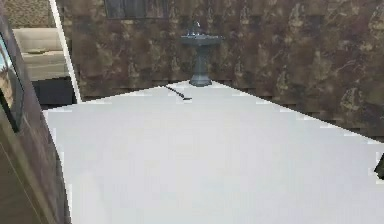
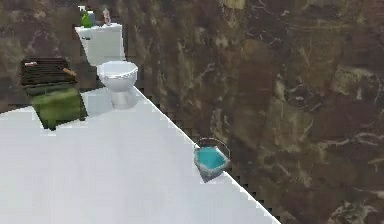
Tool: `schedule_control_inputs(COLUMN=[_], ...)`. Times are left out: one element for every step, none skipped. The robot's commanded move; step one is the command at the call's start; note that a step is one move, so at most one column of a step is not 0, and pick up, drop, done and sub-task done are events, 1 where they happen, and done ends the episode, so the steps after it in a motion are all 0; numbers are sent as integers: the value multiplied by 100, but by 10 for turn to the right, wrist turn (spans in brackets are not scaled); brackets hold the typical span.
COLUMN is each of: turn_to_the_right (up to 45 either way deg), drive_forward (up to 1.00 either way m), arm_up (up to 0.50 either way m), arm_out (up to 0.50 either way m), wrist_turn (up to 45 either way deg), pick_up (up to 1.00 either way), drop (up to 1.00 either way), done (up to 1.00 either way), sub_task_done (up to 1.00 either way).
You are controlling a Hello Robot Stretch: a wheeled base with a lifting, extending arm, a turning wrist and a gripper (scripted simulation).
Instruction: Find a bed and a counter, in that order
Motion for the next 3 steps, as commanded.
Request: schedule_control_inputs(turn_to_the_right=[0,-330,0], drive_forward=[40,0,100], arm_up=[0,0,0], arm_out=[0,0,0], wrist_turn=[0,0,0], pick_up=[0,0,0], drop=[0,0,0], done=[0,0,0], sub_task_done=[0,0,0])
